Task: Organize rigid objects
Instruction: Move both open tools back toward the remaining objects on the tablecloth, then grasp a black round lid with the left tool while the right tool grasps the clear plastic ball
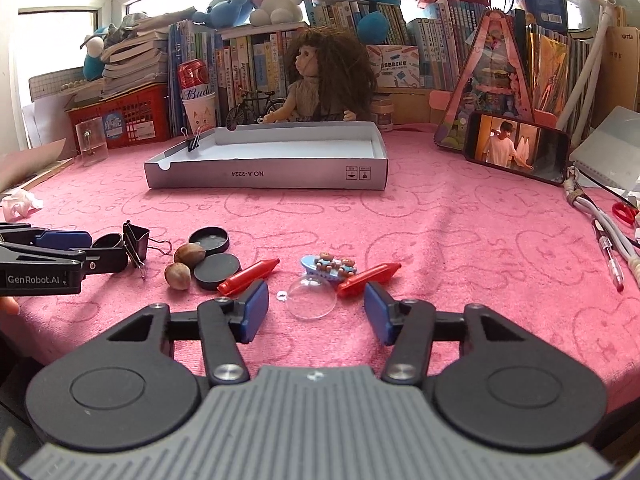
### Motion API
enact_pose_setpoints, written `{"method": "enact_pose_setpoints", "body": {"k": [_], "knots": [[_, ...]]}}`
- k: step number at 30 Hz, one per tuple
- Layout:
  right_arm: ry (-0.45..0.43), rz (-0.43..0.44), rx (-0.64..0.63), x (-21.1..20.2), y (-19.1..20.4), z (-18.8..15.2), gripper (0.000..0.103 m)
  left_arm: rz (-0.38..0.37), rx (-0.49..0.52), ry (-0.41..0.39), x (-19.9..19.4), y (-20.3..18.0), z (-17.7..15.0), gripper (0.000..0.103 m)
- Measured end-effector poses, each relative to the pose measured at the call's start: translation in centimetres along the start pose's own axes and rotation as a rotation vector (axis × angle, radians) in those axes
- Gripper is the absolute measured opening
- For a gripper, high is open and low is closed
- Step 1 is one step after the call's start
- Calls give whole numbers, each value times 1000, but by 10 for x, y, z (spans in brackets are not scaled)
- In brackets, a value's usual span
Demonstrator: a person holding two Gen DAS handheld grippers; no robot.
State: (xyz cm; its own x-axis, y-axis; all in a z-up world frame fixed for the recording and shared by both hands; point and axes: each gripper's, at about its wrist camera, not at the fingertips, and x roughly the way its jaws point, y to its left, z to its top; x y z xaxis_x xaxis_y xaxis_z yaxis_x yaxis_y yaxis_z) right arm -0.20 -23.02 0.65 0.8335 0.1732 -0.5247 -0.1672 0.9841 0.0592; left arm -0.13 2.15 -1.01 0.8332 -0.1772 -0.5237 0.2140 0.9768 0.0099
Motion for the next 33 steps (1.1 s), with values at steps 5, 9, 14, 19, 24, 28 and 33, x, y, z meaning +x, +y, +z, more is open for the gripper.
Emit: {"method": "enact_pose_setpoints", "body": {"k": [5, 9, 14, 19, 24, 28, 33], "knots": [[-1, -21, 6, 3, 2, 3, 32, 0, -13, -2, 1, 0, 2, 30], [-7, -3, 30, 1, -1, 5, 32, 11, -48, -18, -1, 6, 6, 30], [-24, 1, 28, -1, -2, 9, 32, 14, -59, -25, -3, 10, 10, 30], [-44, 0, 34, -3, -2, 12, 32, 10, -62, -24, -3, 10, 11, 30], [-63, 0, 37, -4, -2, 16, 32, 3, -63, -29, -3, 7, 14, 30], [-77, -4, 38, -4, -2, 19, 32, -3, -70, -32, -3, 6, 17, 30], [-75, -5, 44, -2, -3, 21, 32, -8, -72, -33, -2, 4, 19, 30]]}}
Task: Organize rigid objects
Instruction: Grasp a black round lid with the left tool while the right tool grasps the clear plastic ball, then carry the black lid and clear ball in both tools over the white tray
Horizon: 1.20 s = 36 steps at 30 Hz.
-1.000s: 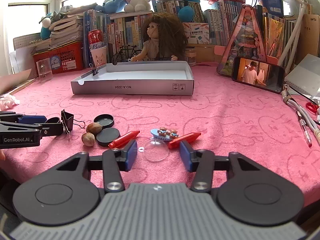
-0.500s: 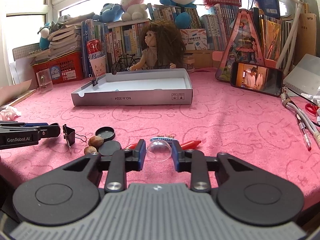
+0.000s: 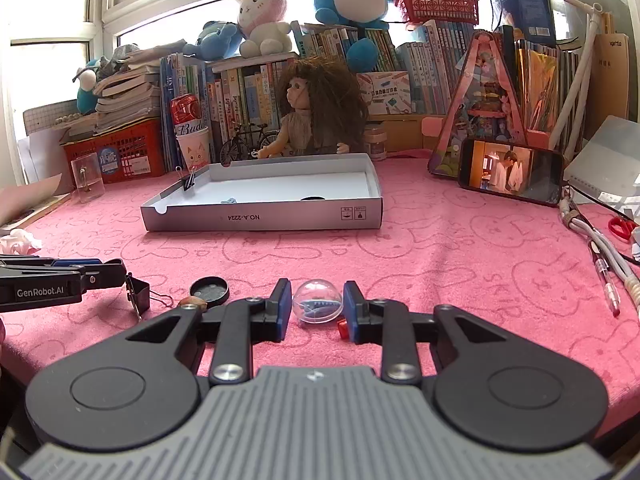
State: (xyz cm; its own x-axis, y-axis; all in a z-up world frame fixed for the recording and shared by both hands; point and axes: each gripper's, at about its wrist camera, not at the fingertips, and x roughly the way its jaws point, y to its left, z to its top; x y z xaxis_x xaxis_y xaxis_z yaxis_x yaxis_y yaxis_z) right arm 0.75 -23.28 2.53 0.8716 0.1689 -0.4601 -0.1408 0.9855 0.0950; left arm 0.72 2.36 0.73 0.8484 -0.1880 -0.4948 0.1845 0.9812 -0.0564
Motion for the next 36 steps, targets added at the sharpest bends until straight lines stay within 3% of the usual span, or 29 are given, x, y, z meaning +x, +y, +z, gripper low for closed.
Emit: {"method": "enact_pose_setpoints", "body": {"k": [36], "knots": [[-10, -29, 30, 6, -5, 7, 33, -34, -8, -14, 4, -6, 13, 30]]}}
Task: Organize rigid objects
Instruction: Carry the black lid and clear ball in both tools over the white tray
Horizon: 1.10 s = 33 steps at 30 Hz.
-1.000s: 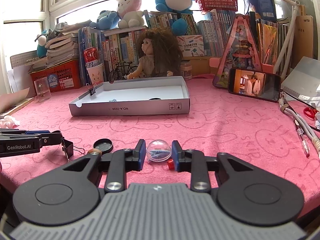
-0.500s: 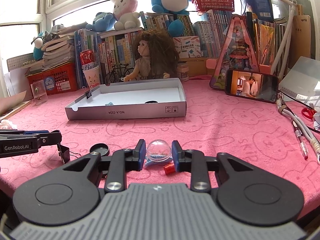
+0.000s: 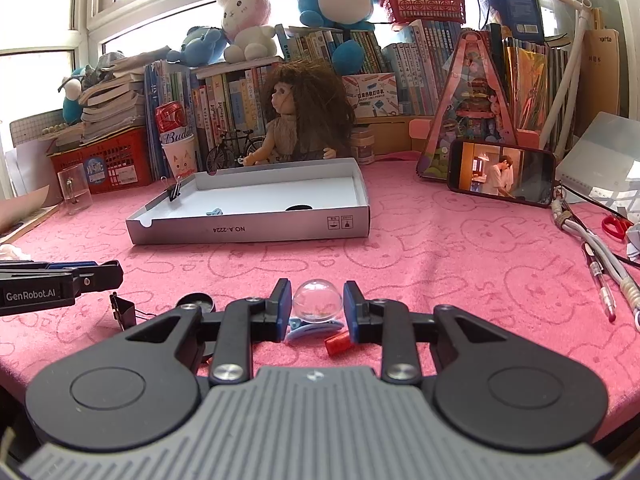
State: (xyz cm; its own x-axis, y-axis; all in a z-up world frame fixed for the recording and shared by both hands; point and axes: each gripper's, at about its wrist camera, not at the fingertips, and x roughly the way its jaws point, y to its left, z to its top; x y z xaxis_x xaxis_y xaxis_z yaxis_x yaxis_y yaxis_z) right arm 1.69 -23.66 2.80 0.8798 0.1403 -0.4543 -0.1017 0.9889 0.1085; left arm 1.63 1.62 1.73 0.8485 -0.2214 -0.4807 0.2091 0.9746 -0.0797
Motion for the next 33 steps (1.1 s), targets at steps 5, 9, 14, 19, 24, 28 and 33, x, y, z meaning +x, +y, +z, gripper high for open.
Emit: {"method": "enact_pose_setpoints", "body": {"k": [5, 9, 14, 19, 24, 28, 33], "knots": [[0, -2, 7, 2, -2, 2, 33, -3, 1, -4, 2, 0, 4, 30], [-2, -4, 12, 4, -2, 5, 33, -5, 0, -3, 4, 0, 8, 30], [-13, -5, 16, 6, -3, 11, 33, -9, 5, -12, 9, -1, 16, 30], [-16, -5, 16, 10, -2, 16, 33, -17, -3, -17, 14, -1, 24, 30], [-17, -4, 17, 12, -2, 17, 33, -15, 4, -24, 18, -1, 28, 30], [-15, -3, 18, 13, -2, 18, 33, -15, 4, -24, 18, -1, 28, 30], [-17, -1, 15, 18, 0, 21, 33, -14, 4, -25, 21, -1, 31, 30]]}}
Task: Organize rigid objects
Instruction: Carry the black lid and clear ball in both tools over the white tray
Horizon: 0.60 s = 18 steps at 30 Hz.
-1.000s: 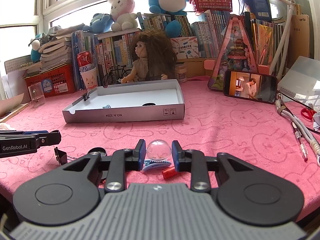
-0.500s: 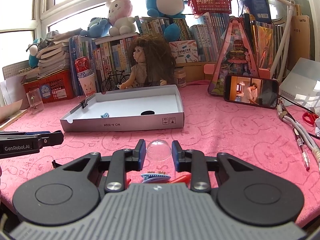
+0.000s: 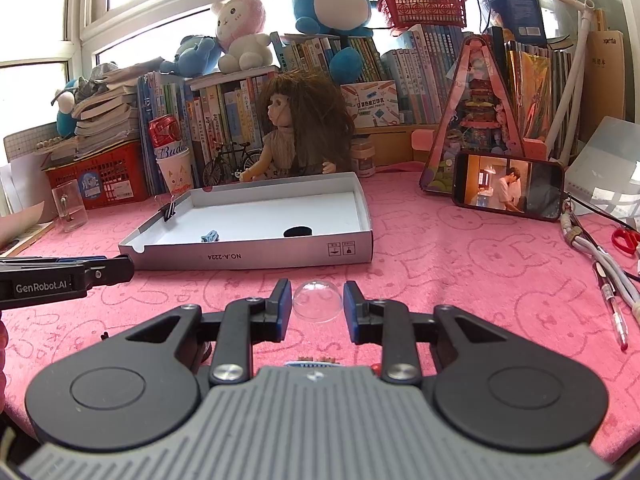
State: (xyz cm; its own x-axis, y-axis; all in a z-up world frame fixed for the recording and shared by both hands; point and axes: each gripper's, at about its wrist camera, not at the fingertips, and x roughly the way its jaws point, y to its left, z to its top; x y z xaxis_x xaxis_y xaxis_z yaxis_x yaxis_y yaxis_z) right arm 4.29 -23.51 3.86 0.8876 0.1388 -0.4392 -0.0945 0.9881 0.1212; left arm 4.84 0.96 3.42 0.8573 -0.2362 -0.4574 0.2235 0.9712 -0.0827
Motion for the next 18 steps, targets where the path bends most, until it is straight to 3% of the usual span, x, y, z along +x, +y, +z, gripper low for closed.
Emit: {"method": "enact_pose_setpoints", "body": {"k": [18], "knots": [[-26, 13, 9, 42, 0, 38, 33, 42, -6, -27, 38, 14, 42, 30]]}}
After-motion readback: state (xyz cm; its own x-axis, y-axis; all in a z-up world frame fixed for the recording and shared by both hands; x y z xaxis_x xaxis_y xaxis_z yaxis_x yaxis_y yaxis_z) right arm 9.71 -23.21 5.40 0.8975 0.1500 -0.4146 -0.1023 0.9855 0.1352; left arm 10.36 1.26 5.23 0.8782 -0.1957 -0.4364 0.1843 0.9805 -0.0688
